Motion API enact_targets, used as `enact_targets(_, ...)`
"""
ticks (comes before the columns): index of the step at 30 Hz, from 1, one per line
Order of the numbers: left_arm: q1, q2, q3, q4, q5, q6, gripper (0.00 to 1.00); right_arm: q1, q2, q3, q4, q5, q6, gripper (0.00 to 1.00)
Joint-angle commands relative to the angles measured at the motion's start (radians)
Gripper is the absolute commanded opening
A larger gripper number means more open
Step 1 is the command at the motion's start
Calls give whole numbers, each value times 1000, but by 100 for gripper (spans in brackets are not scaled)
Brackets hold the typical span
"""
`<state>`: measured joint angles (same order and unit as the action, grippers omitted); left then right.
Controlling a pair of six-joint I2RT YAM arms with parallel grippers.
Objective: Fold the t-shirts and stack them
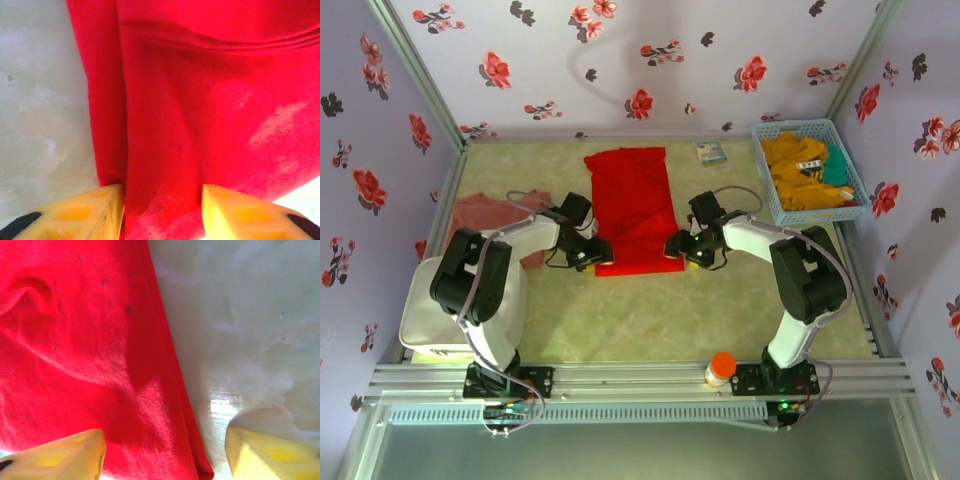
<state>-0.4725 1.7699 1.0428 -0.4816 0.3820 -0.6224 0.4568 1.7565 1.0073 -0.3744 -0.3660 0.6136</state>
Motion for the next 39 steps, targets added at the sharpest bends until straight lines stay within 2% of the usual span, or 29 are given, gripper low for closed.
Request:
enact_targets(1, -5, -27, 22, -65, -53, 12, 45, 15, 30, 26, 8, -8, 17, 64)
enact_targets(6, -5, -39, 29, -110, -76, 20, 46, 17, 37, 38, -5, 2, 14, 64)
enact_targets(22, -22, 90, 98, -65, -45, 11, 44, 43, 43, 51, -15, -15, 3, 61)
enact_targets(27, -24, 104, 118, -61, -42, 13, 38, 48, 41, 51, -18, -15, -3, 59)
enact_targets(31, -24, 112, 124, -60, -44, 15, 29, 48, 48, 51, -17, -20, -5, 54)
enact_targets(37, -23, 119, 118, -60, -47, 19, 22, 49, 53, 44, -21, -7, -7, 49)
enact_targets(39, -23, 118, 111, -58, -52, 19, 20, 49, 51, 40, -21, -1, -7, 44)
